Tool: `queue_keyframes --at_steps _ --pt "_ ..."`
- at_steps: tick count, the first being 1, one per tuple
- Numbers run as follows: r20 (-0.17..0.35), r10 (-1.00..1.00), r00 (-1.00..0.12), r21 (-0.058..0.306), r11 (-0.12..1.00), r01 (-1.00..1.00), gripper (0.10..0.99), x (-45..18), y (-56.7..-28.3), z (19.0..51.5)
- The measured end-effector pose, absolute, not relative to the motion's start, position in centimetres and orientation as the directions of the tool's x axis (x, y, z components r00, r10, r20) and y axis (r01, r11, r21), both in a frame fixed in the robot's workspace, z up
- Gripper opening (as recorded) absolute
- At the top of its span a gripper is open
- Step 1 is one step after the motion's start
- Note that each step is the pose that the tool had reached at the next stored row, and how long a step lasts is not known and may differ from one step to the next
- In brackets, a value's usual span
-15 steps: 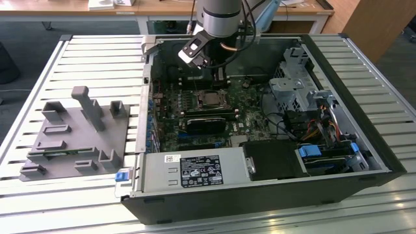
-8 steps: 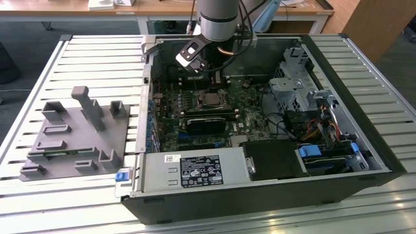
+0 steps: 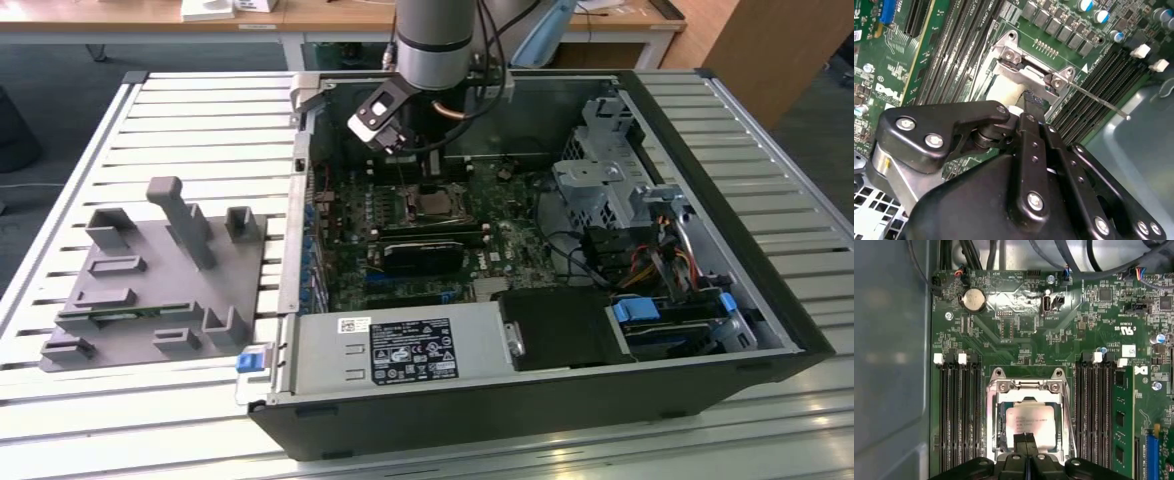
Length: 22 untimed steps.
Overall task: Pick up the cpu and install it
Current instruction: 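Close the cpu cover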
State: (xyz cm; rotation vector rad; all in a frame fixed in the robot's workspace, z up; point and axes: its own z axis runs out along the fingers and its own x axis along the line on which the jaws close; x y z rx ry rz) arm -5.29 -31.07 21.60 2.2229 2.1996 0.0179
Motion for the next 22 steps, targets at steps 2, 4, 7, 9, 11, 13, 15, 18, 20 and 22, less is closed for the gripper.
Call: queue_keyframes --at_steps 2,4,7,9,11,13,15,18,20,22 --pt "-0.002 1.0 0.011 0.018 -0.01 1.0 0.106 -5.3 -31.1 21.5" --pt "-0.002 1.0 0.011 0.018 -0.011 1.0 0.106 -5.4 -31.1 21.4" --pt "-0.002 1.0 0.011 0.018 -0.01 1.0 0.106 -5.5 -31.1 21.2" --pt "-0.002 1.0 0.011 0.018 -0.01 1.0 0.106 -5.6 -31.1 21.1" --pt "-0.002 1.0 0.011 0.018 -0.01 1.0 0.106 -5.7 -31.1 21.0" --pt "-0.002 1.0 0.011 0.018 -0.01 1.0 0.106 -5.7 -31.1 20.9" --pt "-0.002 1.0 0.01 0.018 -0.01 1.0 0.106 -5.9 -31.1 20.8" --pt "-0.002 1.0 0.01 0.018 -0.01 1.0 0.106 -5.9 -31.1 20.5" --pt "-0.002 1.0 0.01 0.018 -0.01 1.0 0.106 -5.9 -31.1 20.3" --pt "-0.002 1.0 0.01 0.018 -0.01 1.0 0.106 -5.9 -31.0 20.1"
